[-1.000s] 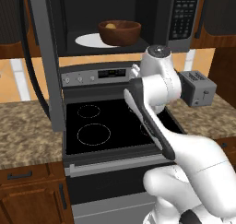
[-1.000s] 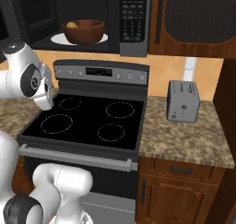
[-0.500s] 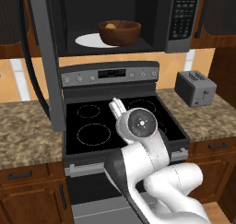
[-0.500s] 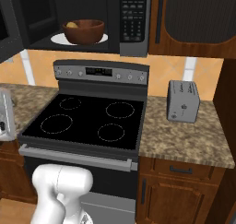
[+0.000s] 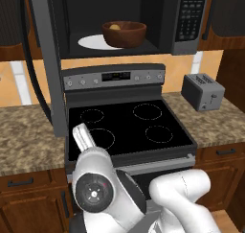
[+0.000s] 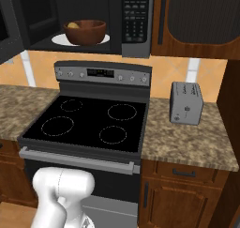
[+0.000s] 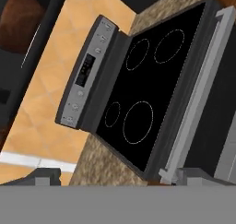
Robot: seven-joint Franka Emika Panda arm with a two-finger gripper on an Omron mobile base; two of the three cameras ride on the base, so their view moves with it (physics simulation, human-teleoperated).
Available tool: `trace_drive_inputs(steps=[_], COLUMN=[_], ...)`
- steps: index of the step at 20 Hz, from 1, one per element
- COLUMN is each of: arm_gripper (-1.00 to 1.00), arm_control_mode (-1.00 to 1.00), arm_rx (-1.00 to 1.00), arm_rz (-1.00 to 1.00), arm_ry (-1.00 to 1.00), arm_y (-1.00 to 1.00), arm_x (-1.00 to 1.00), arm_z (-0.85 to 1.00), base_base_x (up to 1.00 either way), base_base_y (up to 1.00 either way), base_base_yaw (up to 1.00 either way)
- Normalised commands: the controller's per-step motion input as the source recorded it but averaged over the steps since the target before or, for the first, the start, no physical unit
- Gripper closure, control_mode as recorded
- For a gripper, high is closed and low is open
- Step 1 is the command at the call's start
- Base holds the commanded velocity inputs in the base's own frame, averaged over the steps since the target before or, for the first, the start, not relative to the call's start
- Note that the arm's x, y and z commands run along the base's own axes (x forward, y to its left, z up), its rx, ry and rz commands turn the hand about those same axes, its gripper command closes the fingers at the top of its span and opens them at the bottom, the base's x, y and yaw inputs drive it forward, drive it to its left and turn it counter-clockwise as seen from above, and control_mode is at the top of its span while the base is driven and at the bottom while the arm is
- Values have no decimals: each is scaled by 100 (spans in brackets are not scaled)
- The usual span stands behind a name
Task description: Pick the potato from the sink and place it in the bowl. Then pick the bowl and place it in the microwave. Then close the microwave door and press the start button.
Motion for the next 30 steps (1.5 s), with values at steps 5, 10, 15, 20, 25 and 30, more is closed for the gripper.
trace_drive_inputs(steps=[5, 10, 15, 20, 25, 30], arm_gripper=[-100, -100, -100, -100, -100, -100], arm_control_mode=[-100, -100, -100, -100, -100, -100], arm_rx=[0, 0, 0, -6, -7, -2], arm_rz=[-20, -22, -10, 0, -10, -29], arm_ry=[-9, -3, -10, -31, -15, -1], arm_y=[89, 31, 54, 57, 100, 89], arm_x=[-10, -4, -27, -97, 36, 97], arm_z=[34, 62, -3, -49, -6, 14], base_base_x=[0, 0, 0, 0, 0, 0], base_base_y=[0, 0, 0, 0, 0, 0], base_base_yaw=[0, 0, 0, 0, 0, 0])
